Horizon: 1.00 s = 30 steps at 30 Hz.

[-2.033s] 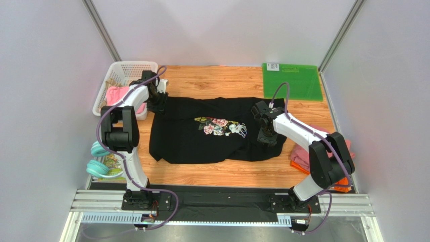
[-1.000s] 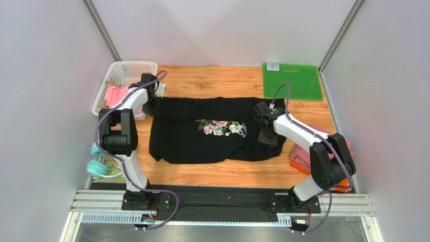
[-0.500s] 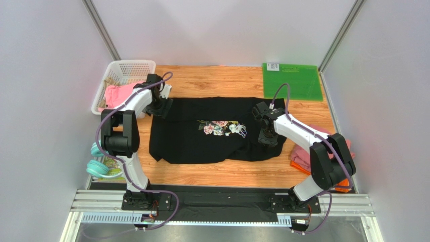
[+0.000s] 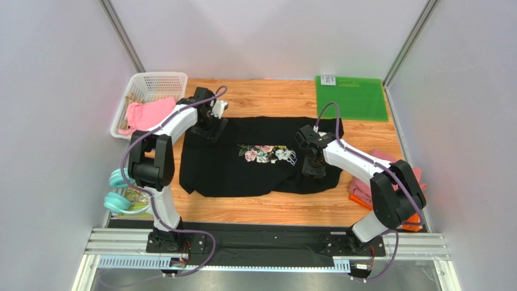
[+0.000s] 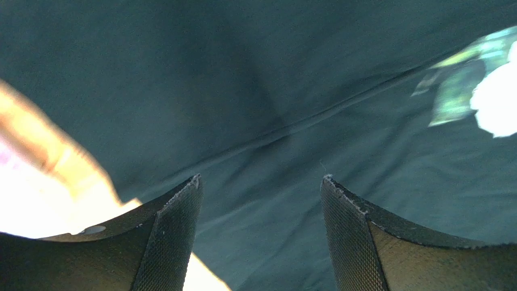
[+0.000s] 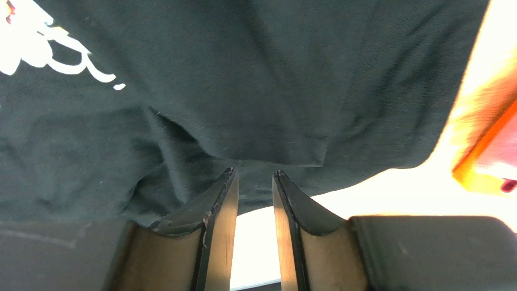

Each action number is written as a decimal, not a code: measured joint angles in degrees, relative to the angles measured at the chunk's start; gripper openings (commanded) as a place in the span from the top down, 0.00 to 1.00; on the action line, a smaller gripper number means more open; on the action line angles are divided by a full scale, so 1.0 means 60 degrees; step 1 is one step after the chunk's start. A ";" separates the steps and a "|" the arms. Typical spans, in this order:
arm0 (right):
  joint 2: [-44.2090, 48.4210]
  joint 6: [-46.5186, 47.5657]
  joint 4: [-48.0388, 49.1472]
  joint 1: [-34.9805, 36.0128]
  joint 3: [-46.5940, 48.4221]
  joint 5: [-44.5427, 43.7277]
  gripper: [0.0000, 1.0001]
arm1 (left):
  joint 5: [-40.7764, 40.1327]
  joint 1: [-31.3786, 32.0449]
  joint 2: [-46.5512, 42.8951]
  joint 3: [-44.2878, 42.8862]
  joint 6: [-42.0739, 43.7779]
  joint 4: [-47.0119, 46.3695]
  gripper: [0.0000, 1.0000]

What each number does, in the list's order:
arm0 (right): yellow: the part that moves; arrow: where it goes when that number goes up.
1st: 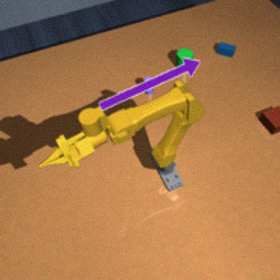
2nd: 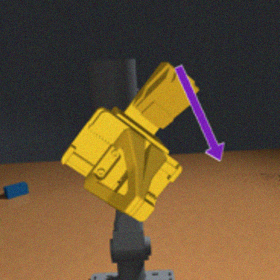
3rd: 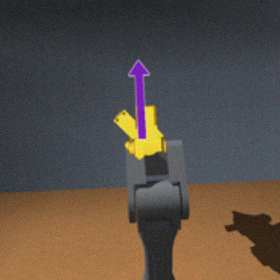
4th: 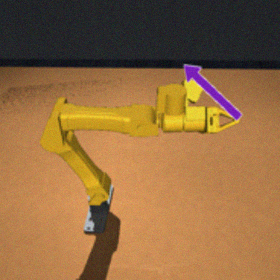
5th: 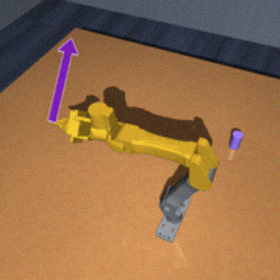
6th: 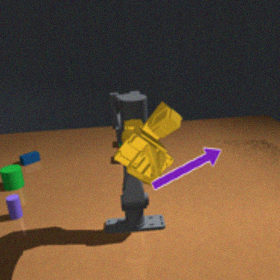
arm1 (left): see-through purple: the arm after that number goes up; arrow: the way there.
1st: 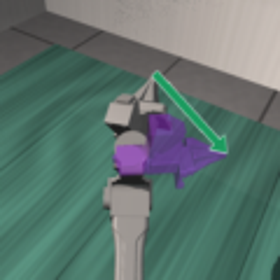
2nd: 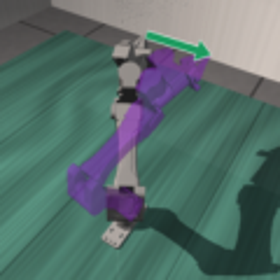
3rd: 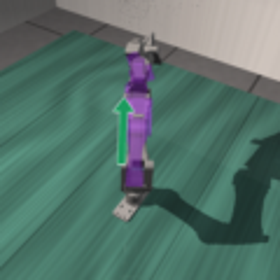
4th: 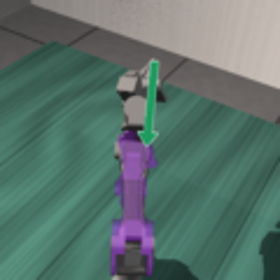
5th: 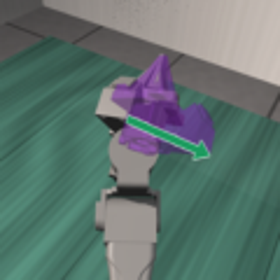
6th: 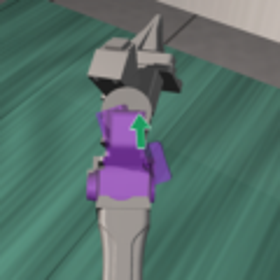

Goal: Fold and stack the t-shirts
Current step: Fold the flattened tshirt in 1/3 of the way

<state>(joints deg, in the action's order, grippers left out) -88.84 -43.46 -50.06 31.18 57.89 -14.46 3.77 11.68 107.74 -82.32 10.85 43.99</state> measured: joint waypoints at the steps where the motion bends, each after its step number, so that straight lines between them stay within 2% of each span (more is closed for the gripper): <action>1: -0.0025 0.0000 0.0040 0.0055 0.0004 0.0058 0.67 | 0.0146 0.0109 0.0109 -0.0171 -0.0015 0.0029 0.23; 5: -0.0302 -0.0004 0.0029 0.0029 0.0237 0.0127 0.68 | 0.0433 0.0219 0.0827 -0.1144 -0.0062 0.0066 0.23; 11: -0.1402 0.0011 0.0299 0.0007 0.1173 0.0433 0.69 | 0.0248 0.0106 0.2142 -0.2827 -0.0106 0.0120 0.24; 14: -0.1810 0.0025 0.0397 0.0007 0.1421 0.0605 0.69 | 0.0087 0.0095 0.2619 -0.3224 -0.0120 0.0149 0.25; 15: -0.1872 0.0025 0.0423 0.0007 0.1424 0.0656 0.69 | 0.0062 0.0095 0.2725 -0.3235 -0.0120 0.0149 0.25; 16: -0.1883 0.0025 0.0426 0.0011 0.1413 0.0681 0.69 | 0.0051 0.0095 0.2809 -0.3191 -0.0120 0.0164 0.31; 18: -0.1854 0.0018 0.0448 0.0033 0.1351 0.0699 0.69 | 0.0029 0.0095 0.2867 -0.2892 -0.0117 0.0142 0.36; 21: -0.1803 0.0018 0.0499 0.0051 0.1195 0.0678 0.69 | -0.0051 0.0095 0.2794 -0.2477 -0.0051 -0.0007 0.40; 22: -0.1785 0.0018 0.0481 0.0066 0.1144 0.0645 0.69 | -0.0073 0.0095 0.2761 -0.2412 -0.0044 -0.0047 0.47; 23: -0.1770 0.0018 0.0444 0.0069 0.1133 0.0583 0.69 | -0.0087 0.0095 0.2754 -0.2371 -0.0040 -0.0084 0.49; 30: -0.1574 0.0044 0.0270 -0.0069 0.1129 0.0076 0.71 | -0.0091 0.0095 0.2284 -0.1723 -0.0015 -0.0076 0.56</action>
<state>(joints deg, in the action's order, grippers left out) -98.28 -43.20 -48.45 30.76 64.66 -14.00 3.22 12.25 121.45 -92.66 10.76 43.53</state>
